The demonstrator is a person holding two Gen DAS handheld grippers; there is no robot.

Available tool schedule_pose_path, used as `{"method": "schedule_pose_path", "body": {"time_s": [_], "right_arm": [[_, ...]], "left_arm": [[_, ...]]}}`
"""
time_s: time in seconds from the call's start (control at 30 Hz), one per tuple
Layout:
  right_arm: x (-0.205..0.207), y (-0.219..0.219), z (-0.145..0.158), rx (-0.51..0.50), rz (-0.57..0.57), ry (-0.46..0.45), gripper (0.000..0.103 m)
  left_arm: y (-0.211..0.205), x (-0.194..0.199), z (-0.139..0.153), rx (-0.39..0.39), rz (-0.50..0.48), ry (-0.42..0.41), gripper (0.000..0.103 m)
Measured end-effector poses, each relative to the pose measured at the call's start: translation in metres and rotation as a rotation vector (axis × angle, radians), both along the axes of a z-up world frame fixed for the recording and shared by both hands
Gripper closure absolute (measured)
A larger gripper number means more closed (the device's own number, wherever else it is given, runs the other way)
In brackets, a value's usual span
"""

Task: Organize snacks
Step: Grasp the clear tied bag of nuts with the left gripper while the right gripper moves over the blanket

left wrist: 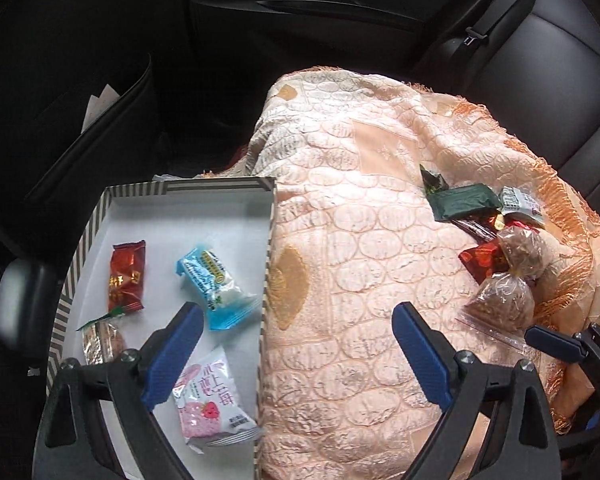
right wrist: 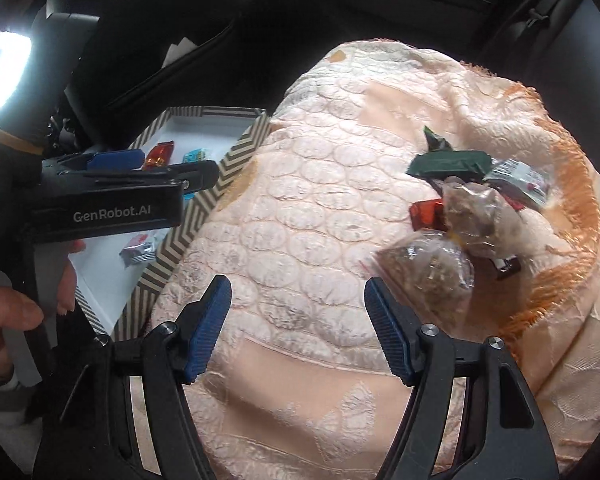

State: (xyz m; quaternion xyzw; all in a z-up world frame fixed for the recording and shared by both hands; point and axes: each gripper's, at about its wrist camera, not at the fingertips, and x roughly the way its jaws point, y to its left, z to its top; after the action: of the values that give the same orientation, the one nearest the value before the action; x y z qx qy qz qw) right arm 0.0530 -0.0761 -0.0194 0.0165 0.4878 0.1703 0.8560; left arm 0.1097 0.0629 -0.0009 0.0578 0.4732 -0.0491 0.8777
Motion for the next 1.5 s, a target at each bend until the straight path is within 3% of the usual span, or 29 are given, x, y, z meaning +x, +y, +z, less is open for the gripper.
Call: {"method": "schedule_pose_path", "body": {"time_s": [0.23, 0.57, 0.77, 0.9, 1.27, 1.47, 1.5], "right_arm": [[-0.003, -0.031, 0.004, -0.017, -0.108, -0.036, 0.033], [-0.01, -0.07, -0.003, 0.003, -0.191, 0.007, 0.033], [-0.017, -0.088, -0.005, 0.03, -0.227, 0.025, 0.033], [-0.023, -0.096, -0.007, 0.039, -0.24, 0.031, 0.033], [-0.029, -0.1, -0.007, 0.053, -0.239, 0.023, 0.033], [-0.029, -0.098, -0.008, 0.038, -0.23, 0.025, 0.033], [-0.029, -0.098, -0.008, 0.035, -0.228, 0.028, 0.033]], "left_arm": [[-0.022, -0.004, -0.007, -0.002, -0.028, 0.017, 0.006], [-0.053, 0.0, -0.025, -0.063, -0.058, 0.097, 0.006], [-0.086, 0.003, -0.029, -0.094, -0.15, 0.108, 0.006], [-0.107, 0.008, -0.036, -0.093, -0.25, 0.122, 0.006], [-0.146, 0.008, -0.051, -0.13, -0.394, 0.164, 0.006], [-0.157, 0.013, -0.066, -0.139, -0.402, 0.206, 0.006], [-0.156, 0.013, -0.068, -0.141, -0.392, 0.211, 0.012]]}}
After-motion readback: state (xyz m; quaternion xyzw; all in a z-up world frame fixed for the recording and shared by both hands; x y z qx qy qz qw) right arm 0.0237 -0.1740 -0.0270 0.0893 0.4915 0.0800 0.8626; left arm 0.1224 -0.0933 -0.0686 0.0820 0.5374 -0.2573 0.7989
